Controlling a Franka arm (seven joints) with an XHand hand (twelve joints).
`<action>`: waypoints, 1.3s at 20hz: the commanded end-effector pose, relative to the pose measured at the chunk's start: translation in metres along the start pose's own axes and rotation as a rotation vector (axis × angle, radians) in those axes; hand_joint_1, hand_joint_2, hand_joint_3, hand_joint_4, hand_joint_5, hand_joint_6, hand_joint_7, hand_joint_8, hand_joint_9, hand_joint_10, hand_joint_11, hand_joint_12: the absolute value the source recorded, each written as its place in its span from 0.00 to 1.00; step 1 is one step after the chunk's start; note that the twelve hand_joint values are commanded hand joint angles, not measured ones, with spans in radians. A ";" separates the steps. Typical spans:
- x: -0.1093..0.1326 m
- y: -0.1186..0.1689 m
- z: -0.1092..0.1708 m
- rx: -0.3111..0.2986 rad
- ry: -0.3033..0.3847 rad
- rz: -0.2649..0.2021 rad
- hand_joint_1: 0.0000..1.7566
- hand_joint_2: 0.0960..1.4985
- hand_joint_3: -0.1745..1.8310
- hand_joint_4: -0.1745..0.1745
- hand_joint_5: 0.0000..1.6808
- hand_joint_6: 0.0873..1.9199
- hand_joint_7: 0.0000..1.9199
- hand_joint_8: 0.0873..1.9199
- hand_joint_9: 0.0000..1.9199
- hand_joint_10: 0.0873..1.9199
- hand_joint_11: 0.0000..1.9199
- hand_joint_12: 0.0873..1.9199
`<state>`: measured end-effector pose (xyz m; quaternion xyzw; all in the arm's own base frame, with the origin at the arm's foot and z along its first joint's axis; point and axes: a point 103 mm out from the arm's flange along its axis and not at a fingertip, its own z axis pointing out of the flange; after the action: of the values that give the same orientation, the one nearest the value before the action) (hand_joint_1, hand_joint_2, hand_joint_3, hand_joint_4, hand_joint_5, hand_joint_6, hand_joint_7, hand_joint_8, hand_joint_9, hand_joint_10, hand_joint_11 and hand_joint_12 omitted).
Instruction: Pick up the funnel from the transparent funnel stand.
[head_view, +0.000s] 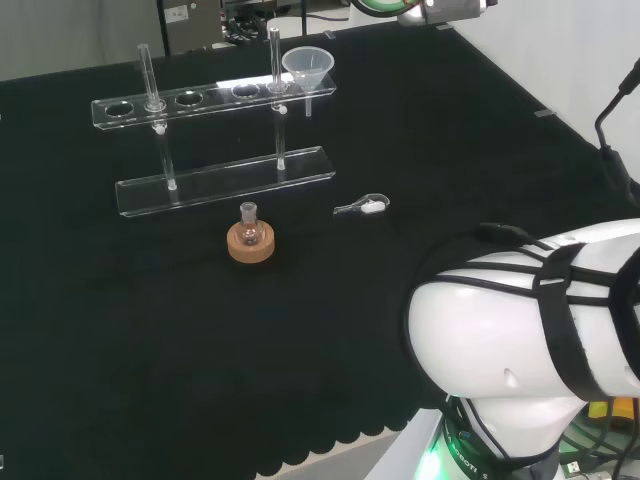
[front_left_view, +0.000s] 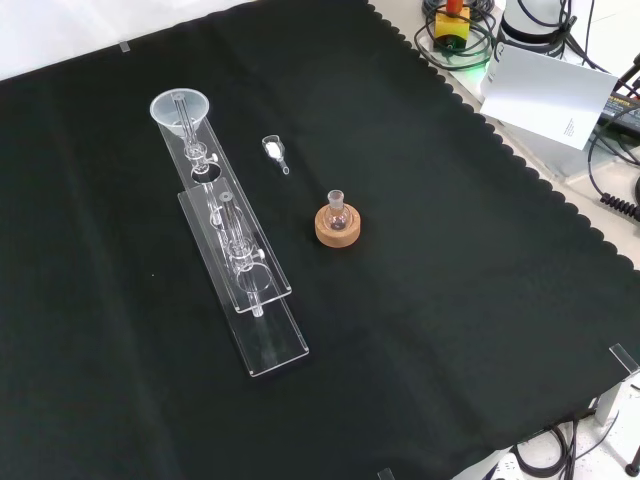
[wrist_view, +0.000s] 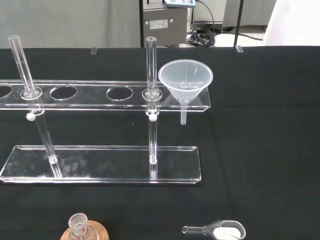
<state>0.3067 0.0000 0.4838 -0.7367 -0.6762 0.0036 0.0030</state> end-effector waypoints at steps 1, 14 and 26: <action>0.000 0.000 0.000 -0.010 -0.010 0.000 0.00 0.73 0.36 0.50 0.05 0.00 0.01 0.05 0.02 0.28 0.00 0.61; -0.013 0.011 0.009 0.008 0.000 0.036 0.00 0.78 0.30 0.50 0.06 0.00 0.01 0.06 0.02 0.28 0.00 0.62; -0.057 0.039 0.038 -0.018 0.042 0.122 0.05 0.78 0.23 0.48 0.09 0.00 0.04 0.18 0.08 0.31 0.00 0.65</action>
<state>0.3305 -0.0431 0.4599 -0.7699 -0.6378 -0.0129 0.0151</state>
